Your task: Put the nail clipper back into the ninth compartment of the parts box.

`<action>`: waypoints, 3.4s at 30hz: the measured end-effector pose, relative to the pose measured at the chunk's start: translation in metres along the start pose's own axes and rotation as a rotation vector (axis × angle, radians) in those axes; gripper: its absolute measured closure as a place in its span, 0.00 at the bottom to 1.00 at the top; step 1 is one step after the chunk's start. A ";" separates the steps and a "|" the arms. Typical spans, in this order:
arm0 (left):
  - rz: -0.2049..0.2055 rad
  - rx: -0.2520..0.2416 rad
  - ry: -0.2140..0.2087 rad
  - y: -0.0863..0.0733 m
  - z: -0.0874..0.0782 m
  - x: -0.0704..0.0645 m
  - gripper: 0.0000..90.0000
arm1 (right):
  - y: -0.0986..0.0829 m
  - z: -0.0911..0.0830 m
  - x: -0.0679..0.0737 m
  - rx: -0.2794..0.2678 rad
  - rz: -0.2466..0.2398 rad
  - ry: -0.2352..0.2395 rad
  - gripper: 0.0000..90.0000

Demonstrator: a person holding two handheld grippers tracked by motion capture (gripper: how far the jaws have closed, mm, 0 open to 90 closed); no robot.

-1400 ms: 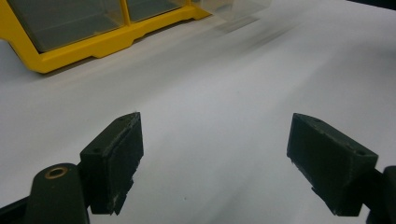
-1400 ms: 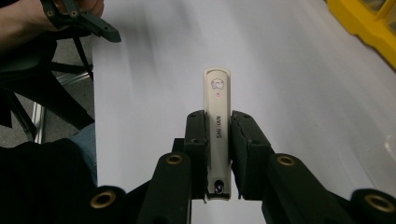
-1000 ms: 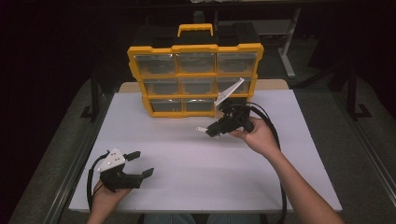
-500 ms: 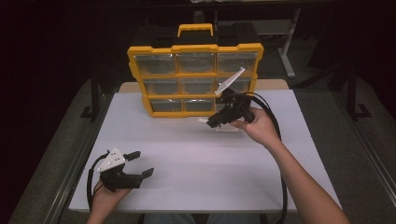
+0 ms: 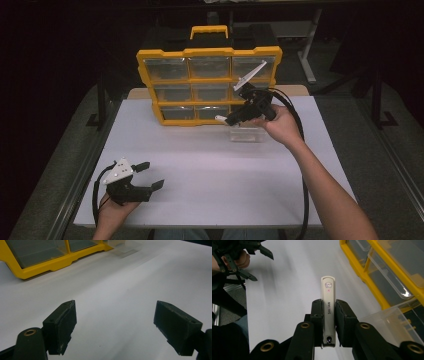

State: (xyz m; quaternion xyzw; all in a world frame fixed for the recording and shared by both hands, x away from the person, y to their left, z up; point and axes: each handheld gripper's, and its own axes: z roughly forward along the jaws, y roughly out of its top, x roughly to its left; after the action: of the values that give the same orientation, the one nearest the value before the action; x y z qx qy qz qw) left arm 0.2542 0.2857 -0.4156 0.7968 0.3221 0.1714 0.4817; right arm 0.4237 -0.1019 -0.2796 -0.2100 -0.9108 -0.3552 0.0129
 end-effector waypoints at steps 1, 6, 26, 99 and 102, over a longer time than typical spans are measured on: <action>0.001 0.001 0.000 0.000 0.000 0.000 0.20 | 0.000 -0.001 -0.001 0.001 -0.001 -0.005 0.84; 0.005 0.003 -0.001 0.000 0.000 0.000 0.20 | 0.002 -0.007 -0.006 -0.002 0.005 -0.021 0.84; 0.000 -0.004 0.001 0.000 0.000 0.000 0.20 | 0.002 -0.028 -0.030 -0.020 0.043 -0.100 0.84; -0.007 -0.006 -0.007 -0.001 0.002 0.001 0.20 | -0.053 0.015 -0.072 0.060 0.182 -0.157 0.84; -0.008 -0.006 -0.008 -0.001 0.001 0.001 0.20 | -0.054 0.016 -0.073 0.063 0.185 -0.153 0.84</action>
State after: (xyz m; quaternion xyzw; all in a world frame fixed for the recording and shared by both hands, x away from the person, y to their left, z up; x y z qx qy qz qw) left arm 0.2551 0.2854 -0.4173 0.7948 0.3228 0.1671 0.4860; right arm 0.4707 -0.1543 -0.3394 -0.3190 -0.8966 -0.3067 -0.0176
